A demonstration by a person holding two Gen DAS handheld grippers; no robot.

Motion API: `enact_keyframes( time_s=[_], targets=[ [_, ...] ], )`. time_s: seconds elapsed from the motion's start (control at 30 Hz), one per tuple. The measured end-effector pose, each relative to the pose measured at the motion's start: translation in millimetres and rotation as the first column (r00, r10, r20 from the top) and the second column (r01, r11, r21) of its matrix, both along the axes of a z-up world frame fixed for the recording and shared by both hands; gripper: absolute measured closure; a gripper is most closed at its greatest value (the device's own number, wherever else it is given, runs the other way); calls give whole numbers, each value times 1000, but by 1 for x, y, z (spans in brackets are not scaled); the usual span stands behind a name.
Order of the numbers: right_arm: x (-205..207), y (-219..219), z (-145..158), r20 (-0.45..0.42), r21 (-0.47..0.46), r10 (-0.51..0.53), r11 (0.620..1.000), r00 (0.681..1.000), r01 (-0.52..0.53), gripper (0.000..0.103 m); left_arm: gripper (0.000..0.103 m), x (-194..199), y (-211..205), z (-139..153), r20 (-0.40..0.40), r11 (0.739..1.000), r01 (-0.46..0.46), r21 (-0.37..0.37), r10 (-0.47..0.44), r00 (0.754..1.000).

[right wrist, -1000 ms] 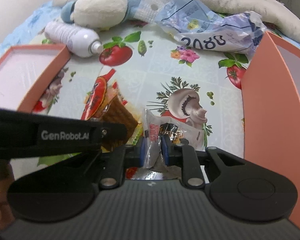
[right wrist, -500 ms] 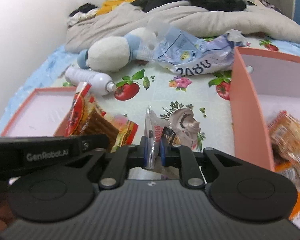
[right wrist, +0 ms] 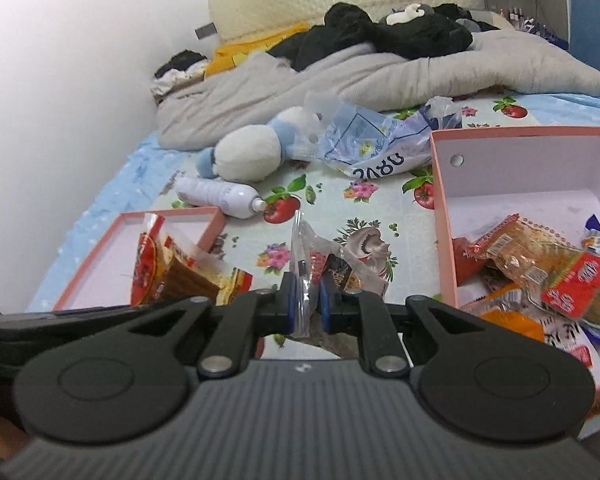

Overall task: Organize snacks
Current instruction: 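Lift the clear packet with the right tool while the left tool carries the red packet toward the box, then drop both packets into the deep pink box and open both tools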

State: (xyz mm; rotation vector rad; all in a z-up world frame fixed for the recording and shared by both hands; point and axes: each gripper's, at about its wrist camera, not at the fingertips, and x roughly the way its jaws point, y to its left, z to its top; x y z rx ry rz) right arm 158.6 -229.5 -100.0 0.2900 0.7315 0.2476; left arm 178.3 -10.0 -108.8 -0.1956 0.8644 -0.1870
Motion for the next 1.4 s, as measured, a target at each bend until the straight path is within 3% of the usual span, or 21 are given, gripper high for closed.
enact_keyframes(
  time_s=[0.37,0.63,0.87,1.03,1.17,1.4],
  targets=[
    [-51,-16,34,86,8,-38,999,996,38,87,94,-39,-8,43,73,999,35,-36,-33,997],
    [-73,-50,53,137,-21,-115,993,984,119,87,94,-45,-54,73,137,987,148,-64,-138,981],
    [-84,-92,53,134,-29,-225,973,965,230,87,93,-40,-108,85,151,961,267,-78,-253,956],
    [-84,-122,49,118,-29,-296,953,948,301,87,93,-28,-149,86,141,933,350,-87,-336,931],
    [-66,-144,43,98,-31,-329,942,939,333,87,93,-7,-179,89,141,917,397,-48,-387,911],
    [-6,-186,33,44,-72,-323,943,945,325,87,93,74,-223,83,66,901,433,-33,-430,900]
  ],
)
